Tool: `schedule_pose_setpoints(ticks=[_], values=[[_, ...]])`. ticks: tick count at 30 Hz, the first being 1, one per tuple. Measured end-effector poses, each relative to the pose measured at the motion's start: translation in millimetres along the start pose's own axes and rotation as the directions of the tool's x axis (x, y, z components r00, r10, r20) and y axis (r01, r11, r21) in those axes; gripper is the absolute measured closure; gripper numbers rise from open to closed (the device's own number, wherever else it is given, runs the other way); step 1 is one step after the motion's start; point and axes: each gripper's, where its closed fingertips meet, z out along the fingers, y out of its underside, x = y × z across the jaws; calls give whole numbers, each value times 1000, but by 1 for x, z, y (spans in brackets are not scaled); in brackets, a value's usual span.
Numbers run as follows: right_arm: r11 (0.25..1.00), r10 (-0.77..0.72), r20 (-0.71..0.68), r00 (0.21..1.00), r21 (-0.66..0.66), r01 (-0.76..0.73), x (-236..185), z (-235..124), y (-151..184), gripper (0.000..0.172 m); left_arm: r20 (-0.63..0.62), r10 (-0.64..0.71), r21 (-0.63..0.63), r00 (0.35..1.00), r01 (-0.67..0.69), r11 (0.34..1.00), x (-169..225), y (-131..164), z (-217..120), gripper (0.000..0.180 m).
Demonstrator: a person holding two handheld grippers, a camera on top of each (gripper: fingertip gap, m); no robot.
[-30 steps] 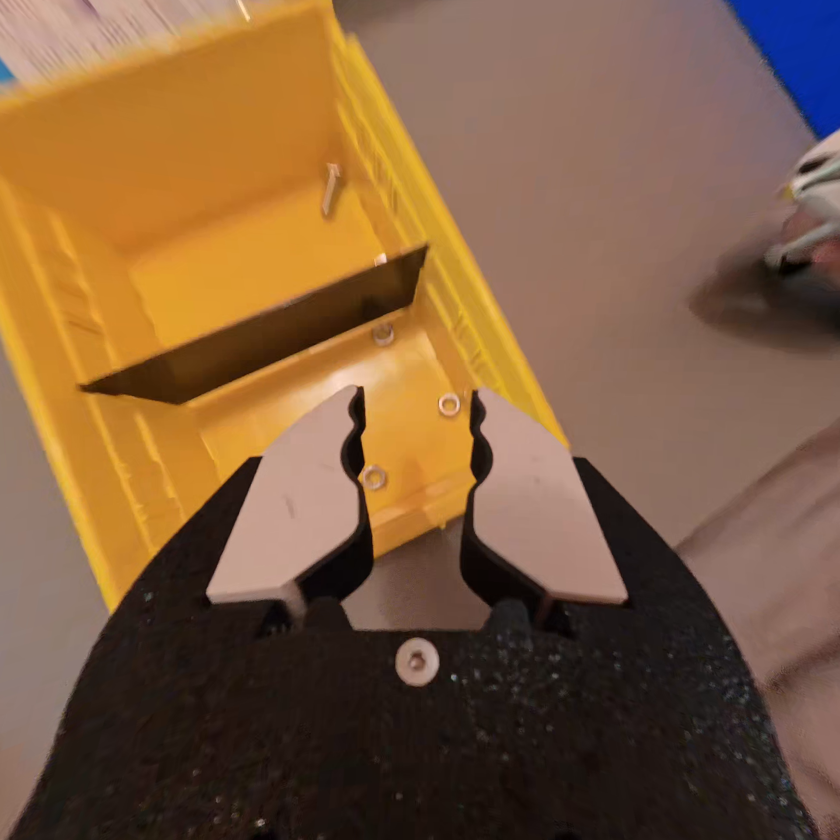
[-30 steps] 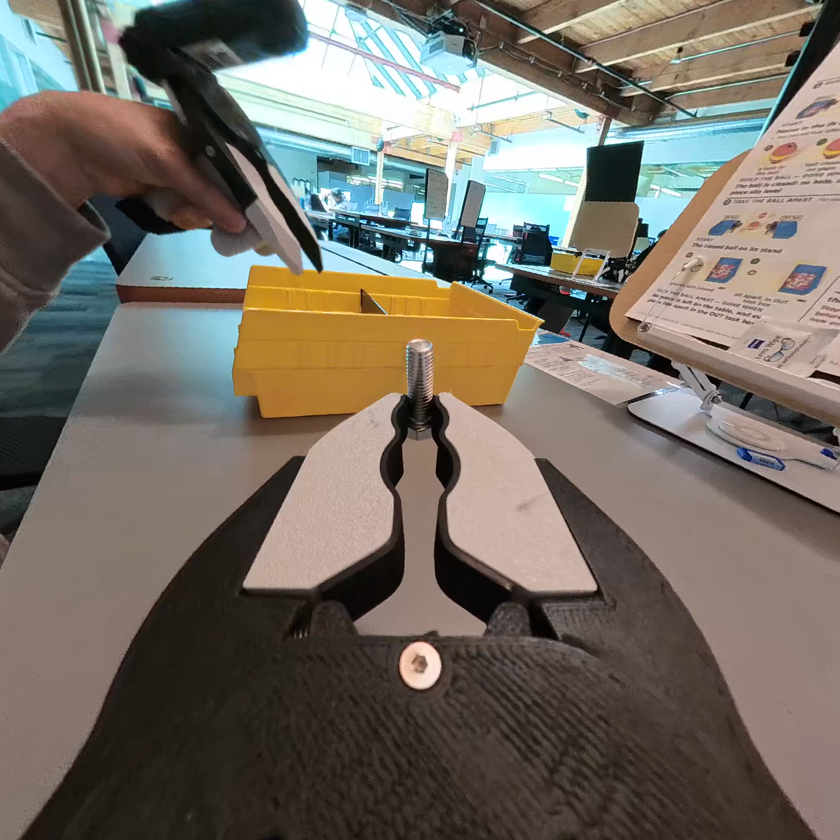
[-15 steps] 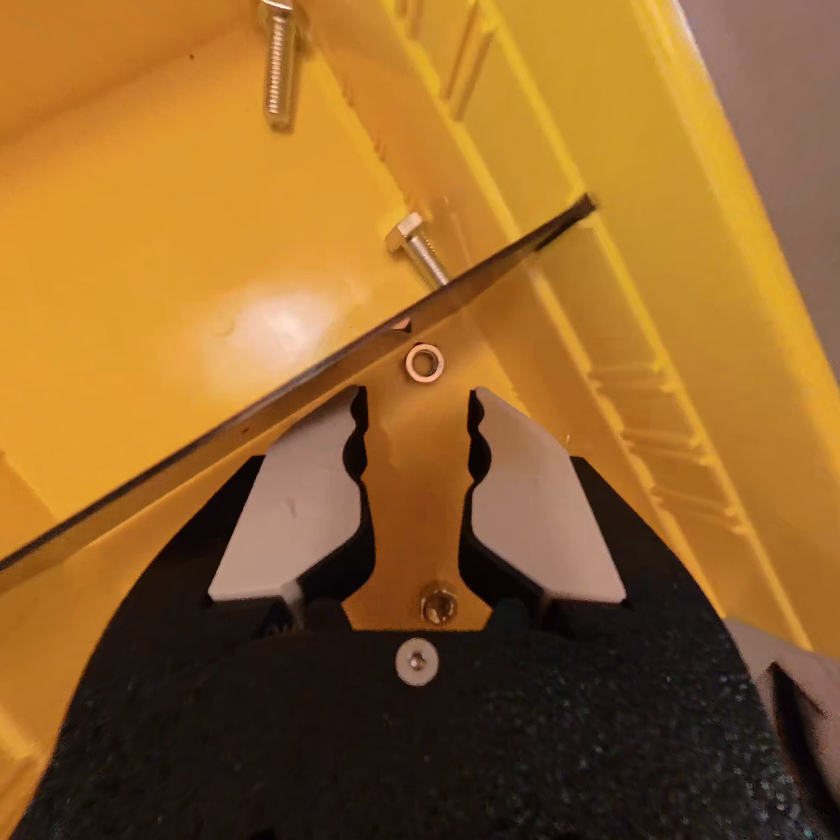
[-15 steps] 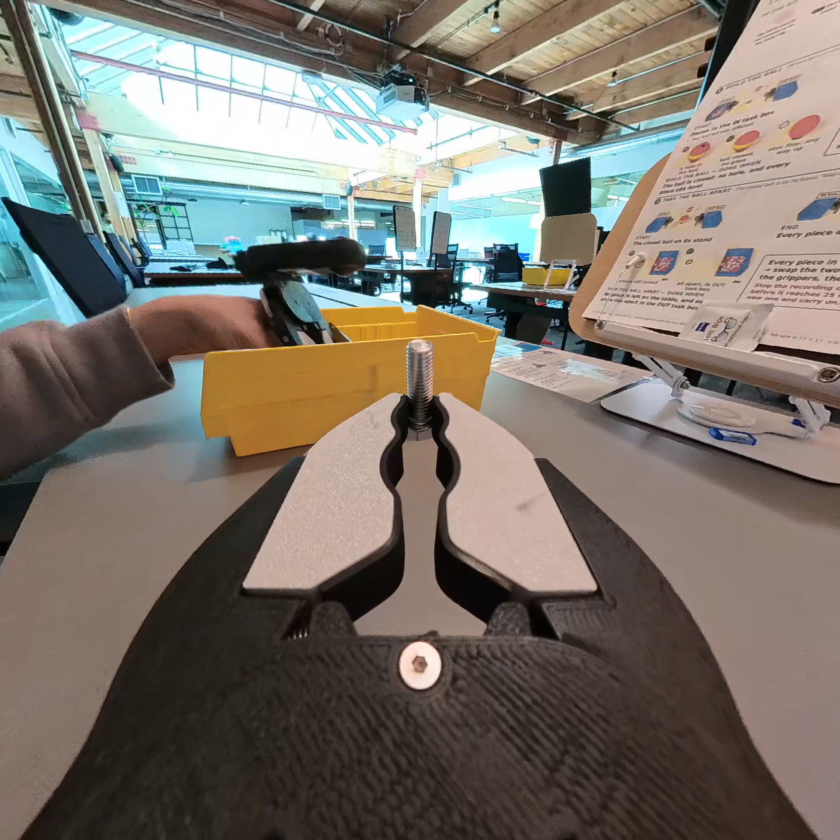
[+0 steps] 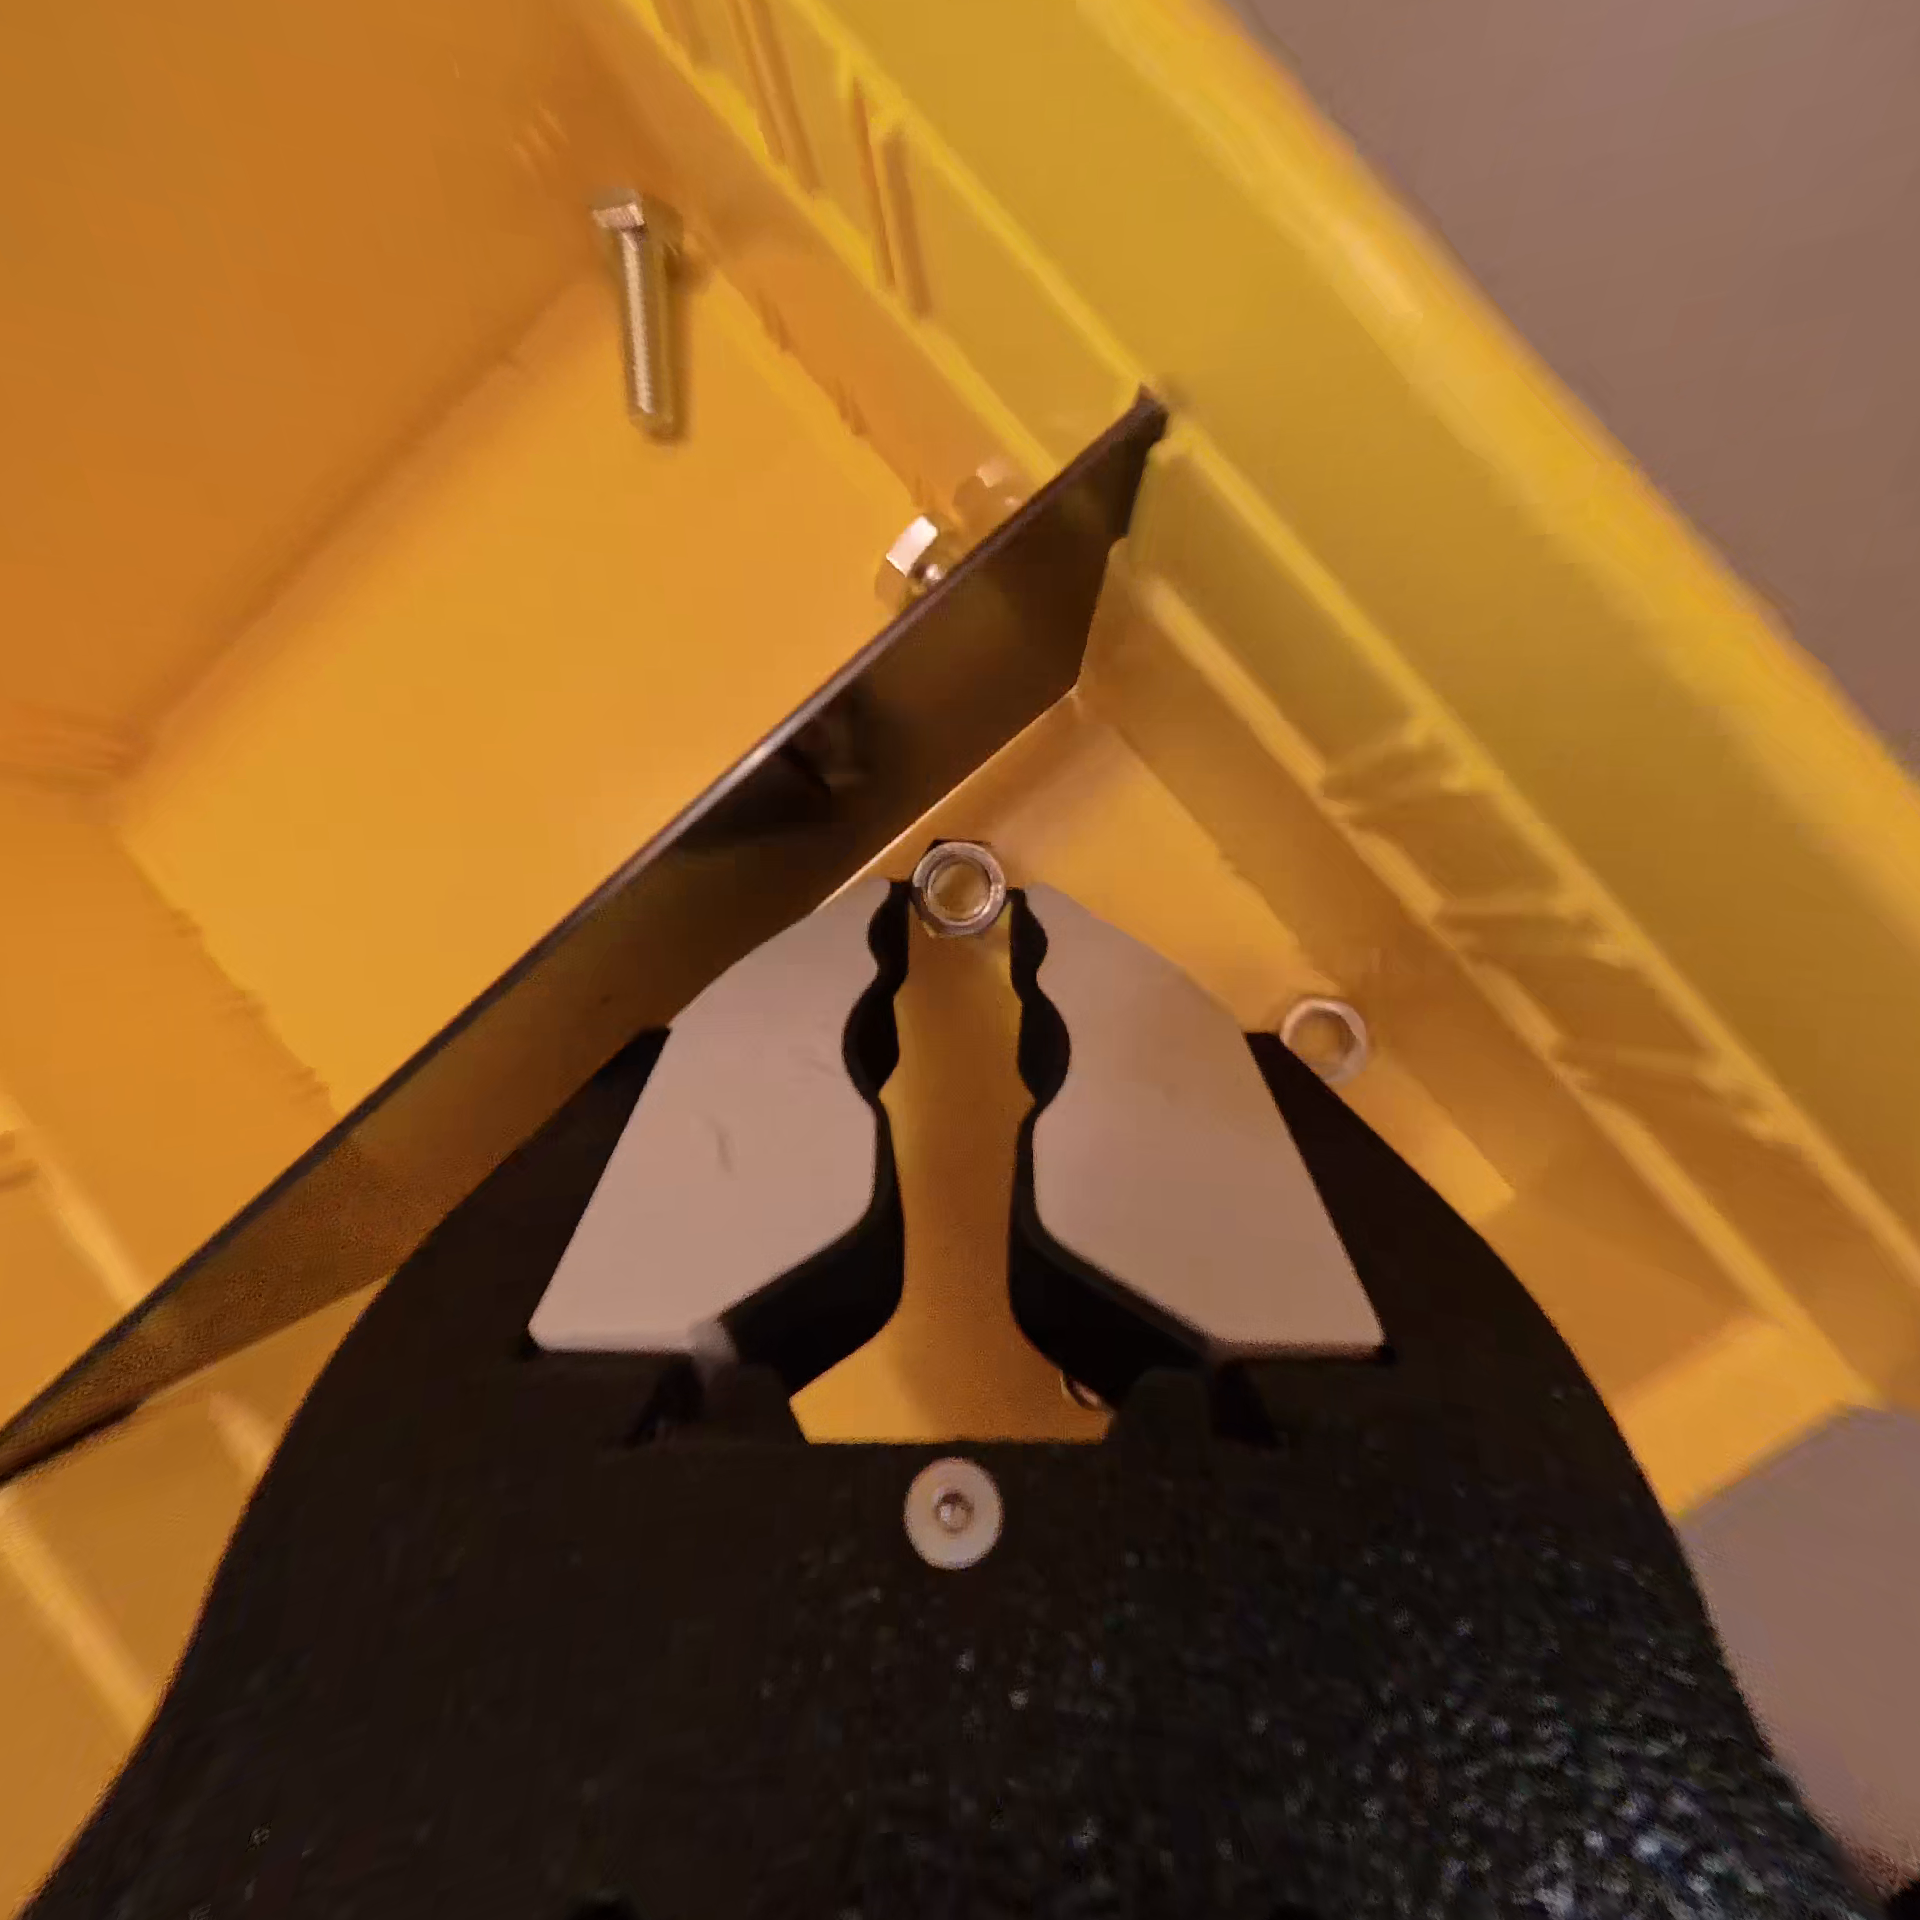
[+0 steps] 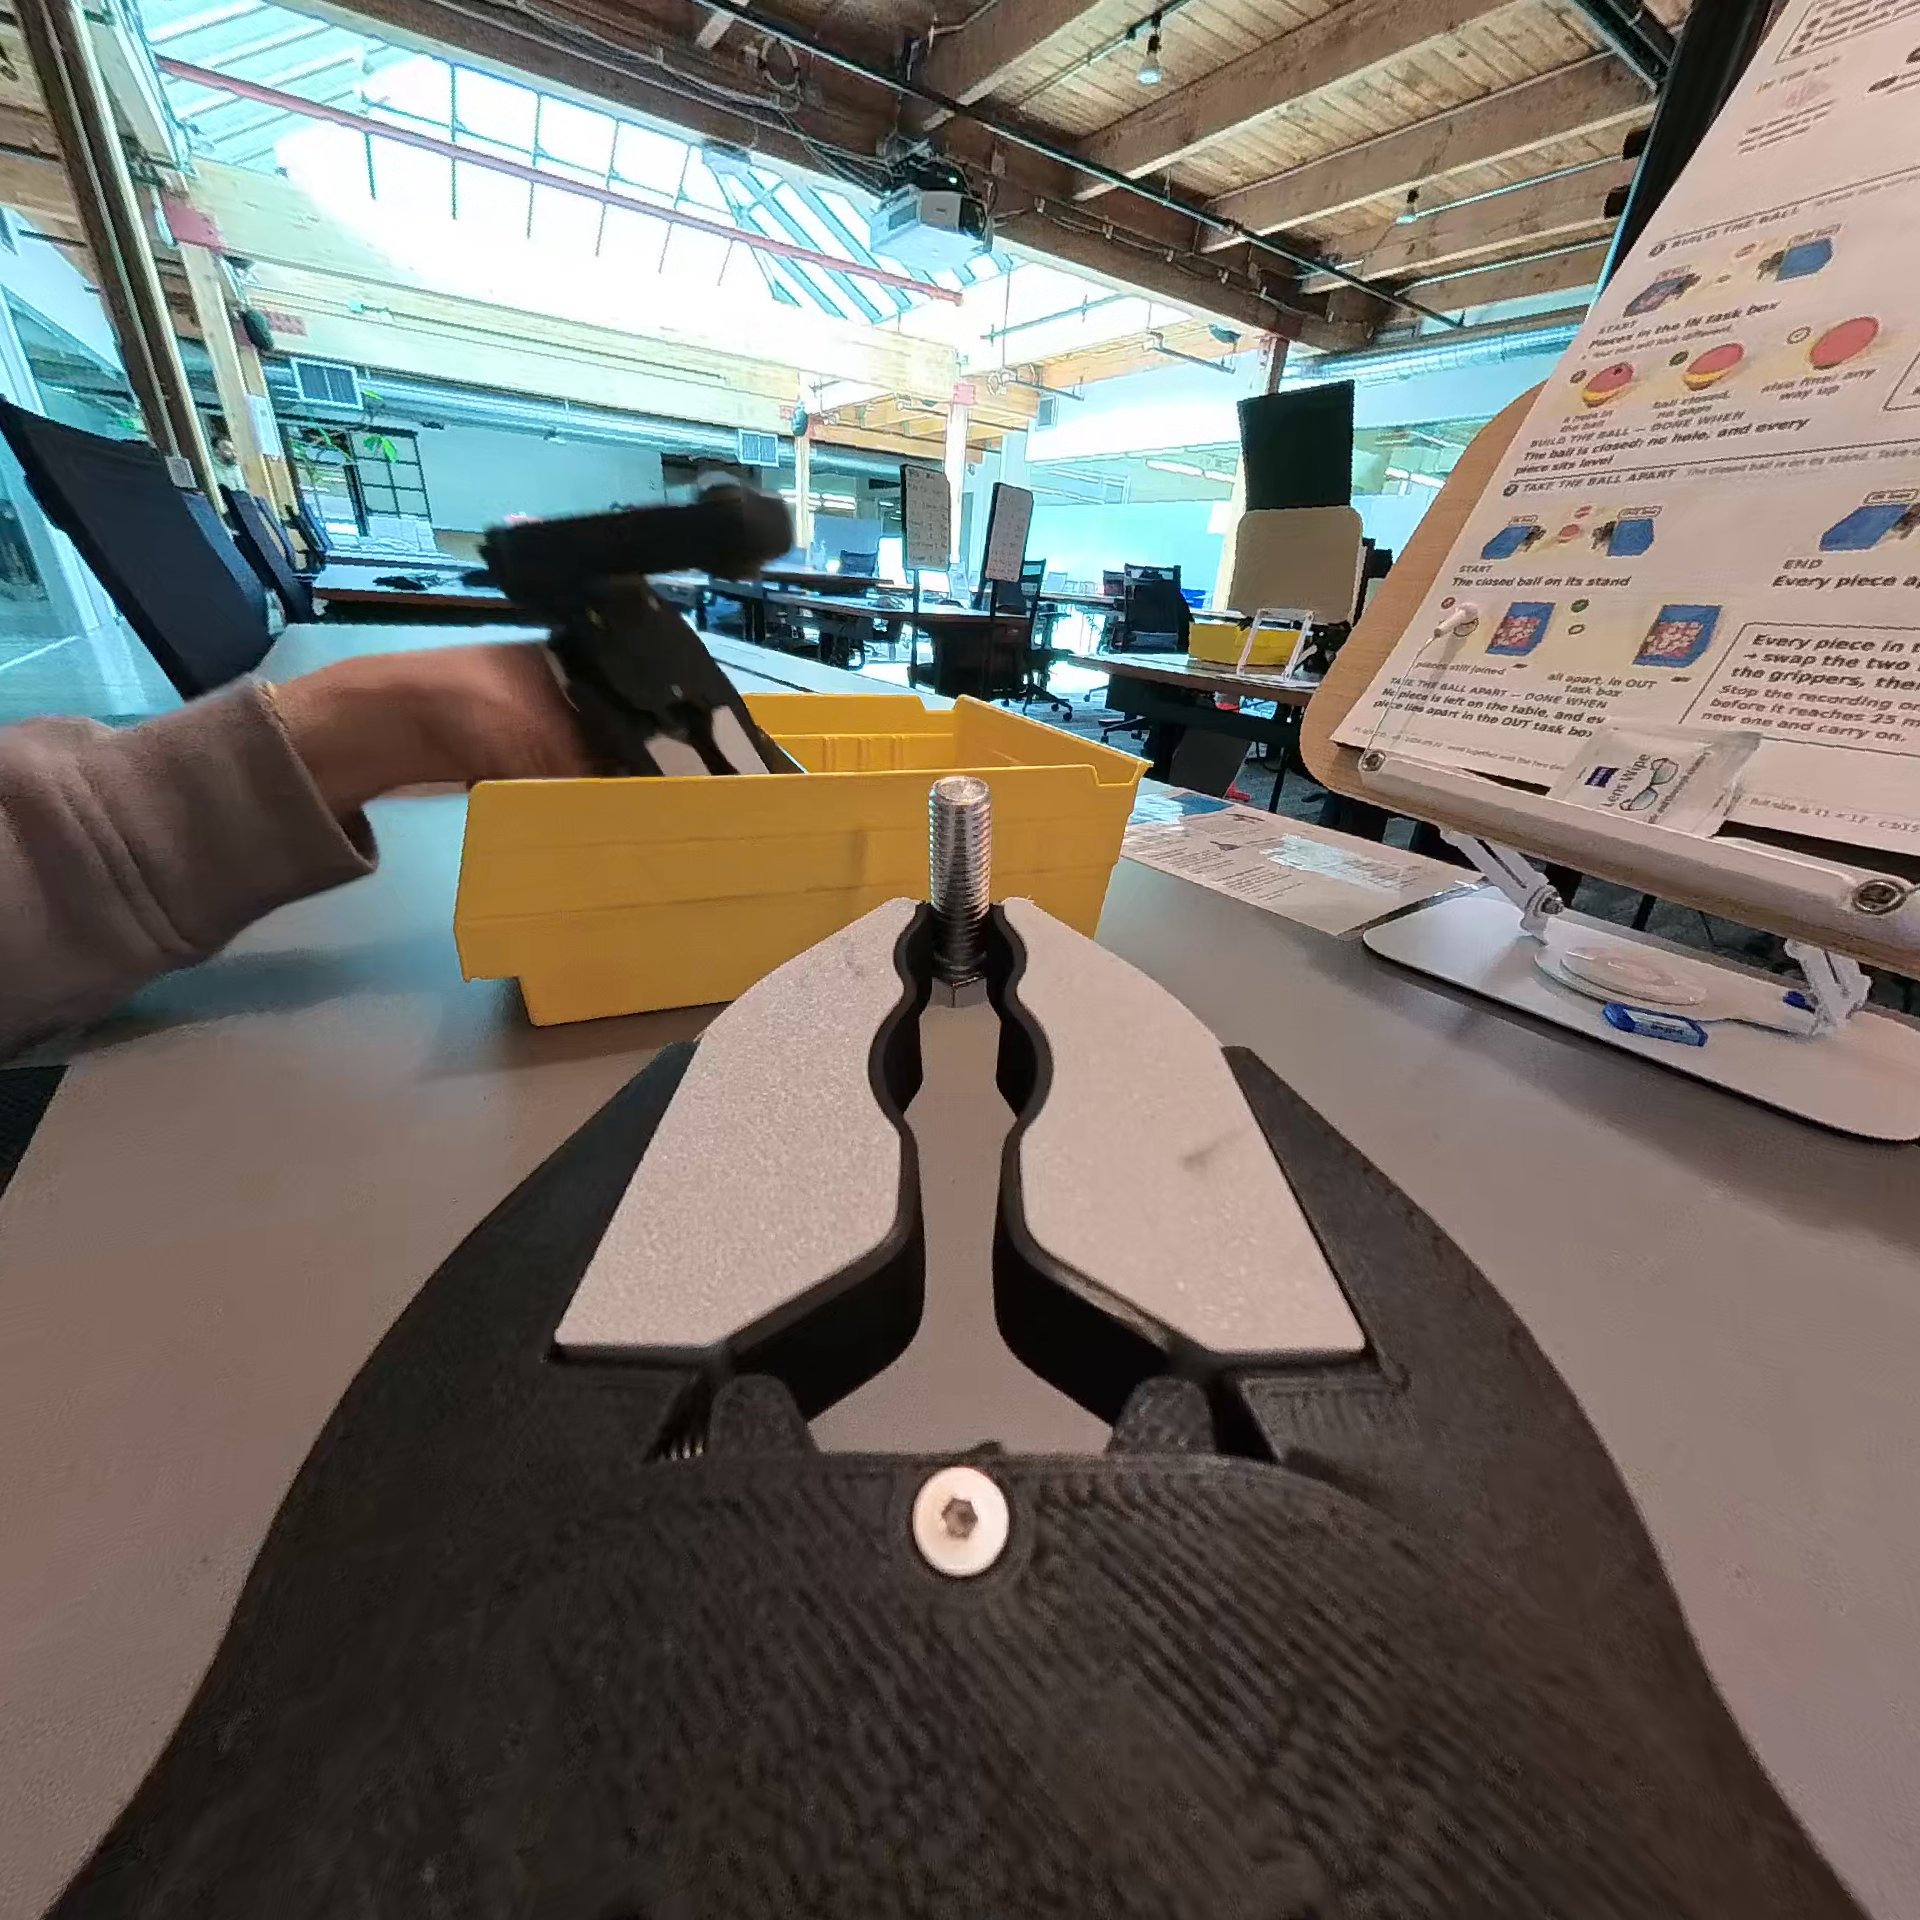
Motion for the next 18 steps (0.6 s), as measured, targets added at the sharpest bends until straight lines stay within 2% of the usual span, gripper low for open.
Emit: schedule_pose_setpoints(ticks=[1, 3, 5, 8, 11, 14, 18], values=[[1000, -6, -2, 1000, -1, 6, 0, 0, 0, 163, -5, -3, 37, 1000, 3, 999, 2, -5, -14, 163], [1000, -16, -7, 1000, -4, 16, -2, 0, 0, 163, -20, 8, 124, 1000, -6, 992, 12, -19, -48, 163], [999, 31, 8, 999, 11, -31, -8, 1, -2, 163, -82, 60, 225, 995, -40, 973, 39, -39, -80, 163], [991, 129, 56, 990, 17, -131, -23, 4, -4, 163, -180, 223, 306, 958, -162, 938, 95, -70, -110, 163], [972, 231, 152, 961, 2, -234, -50, 9, -7, 163, -238, 387, 275, 891, -320, 907, 143, -96, -117, 163], [976, 219, 197, 956, -32, -217, -65, 11, -10, 163, -306, 487, 253, 818, -423, 870, 180, -120, -117, 163], [980, 197, 242, 950, -27, -196, -67, 4, -19, 163, -319, 563, 194, 763, -528, 826, 203, -139, -111, 163]])
